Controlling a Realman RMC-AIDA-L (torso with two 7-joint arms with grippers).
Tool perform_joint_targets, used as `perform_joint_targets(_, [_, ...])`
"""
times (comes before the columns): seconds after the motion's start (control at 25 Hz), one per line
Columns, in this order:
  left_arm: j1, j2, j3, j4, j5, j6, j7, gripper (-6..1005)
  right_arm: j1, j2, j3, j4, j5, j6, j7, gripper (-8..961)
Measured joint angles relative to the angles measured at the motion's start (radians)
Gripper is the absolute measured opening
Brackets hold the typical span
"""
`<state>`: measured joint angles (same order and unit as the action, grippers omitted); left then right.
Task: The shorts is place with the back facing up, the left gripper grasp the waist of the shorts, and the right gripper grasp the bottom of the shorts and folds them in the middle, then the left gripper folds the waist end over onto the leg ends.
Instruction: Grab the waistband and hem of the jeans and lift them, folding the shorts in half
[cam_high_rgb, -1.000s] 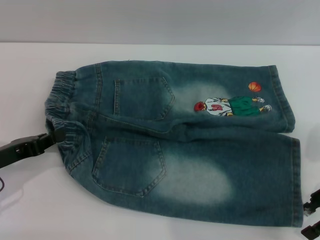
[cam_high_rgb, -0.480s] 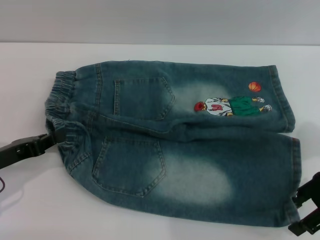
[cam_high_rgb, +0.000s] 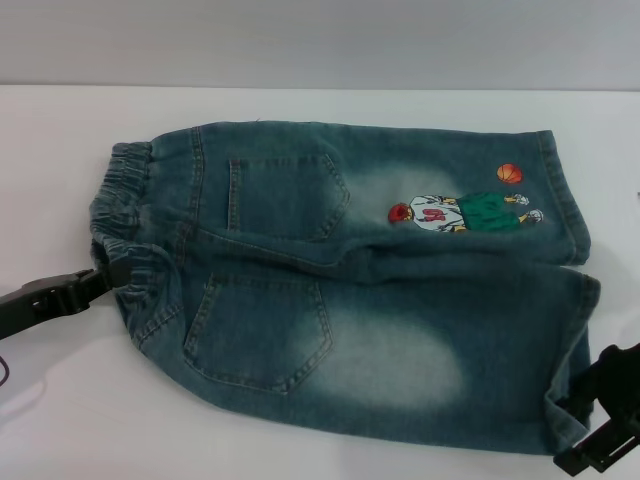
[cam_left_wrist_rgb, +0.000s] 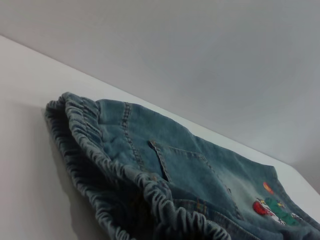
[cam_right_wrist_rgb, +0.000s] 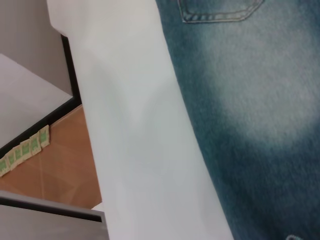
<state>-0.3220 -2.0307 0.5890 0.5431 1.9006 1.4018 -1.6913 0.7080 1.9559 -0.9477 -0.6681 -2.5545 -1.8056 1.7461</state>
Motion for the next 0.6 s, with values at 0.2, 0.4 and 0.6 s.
perform_joint_targets(0.2, [-0.001,0.001,-0.003,0.001,0.000,0.000,0.000,43,0.004,0.002,-0.003,0.003,-0.002,0.000,0.000,705])
perform_joint_targets(0.4, [-0.002,0.002,-0.010,0.001,0.000,0.000,0.002,43,0.005,0.001,-0.003,0.000,-0.005,0.004,0.000,703])
perform_joint_targets(0.6, [-0.003,0.004,-0.011,0.001,0.000,-0.002,0.002,44,-0.005,0.007,-0.003,-0.017,-0.006,0.051,-0.002,701])
